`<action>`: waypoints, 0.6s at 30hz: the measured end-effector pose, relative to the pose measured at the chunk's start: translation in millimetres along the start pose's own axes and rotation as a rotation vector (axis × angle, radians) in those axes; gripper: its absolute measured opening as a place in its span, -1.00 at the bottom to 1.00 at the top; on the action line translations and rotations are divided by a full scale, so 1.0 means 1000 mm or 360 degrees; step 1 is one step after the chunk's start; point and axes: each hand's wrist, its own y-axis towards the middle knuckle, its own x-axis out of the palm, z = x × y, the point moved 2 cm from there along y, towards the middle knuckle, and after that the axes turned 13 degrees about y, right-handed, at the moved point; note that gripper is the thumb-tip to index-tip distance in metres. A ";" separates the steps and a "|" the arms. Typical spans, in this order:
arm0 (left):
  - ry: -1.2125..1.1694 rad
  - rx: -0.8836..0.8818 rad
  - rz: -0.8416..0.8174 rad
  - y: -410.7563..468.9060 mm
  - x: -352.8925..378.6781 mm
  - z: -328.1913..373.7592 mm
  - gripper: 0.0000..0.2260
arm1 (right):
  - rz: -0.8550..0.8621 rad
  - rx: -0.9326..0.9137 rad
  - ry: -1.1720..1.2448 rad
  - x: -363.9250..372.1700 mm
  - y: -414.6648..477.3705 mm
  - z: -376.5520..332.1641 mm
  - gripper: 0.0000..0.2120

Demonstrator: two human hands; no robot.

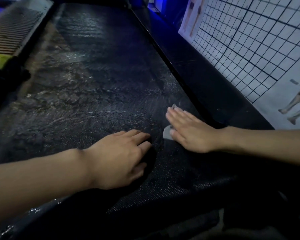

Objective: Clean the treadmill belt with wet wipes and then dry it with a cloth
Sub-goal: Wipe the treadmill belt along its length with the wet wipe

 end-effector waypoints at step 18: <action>0.0018 -0.0215 -0.0110 -0.041 0.000 -0.013 -0.47 | -0.0034 -0.0296 -0.0008 0.011 0.014 -0.045 -0.41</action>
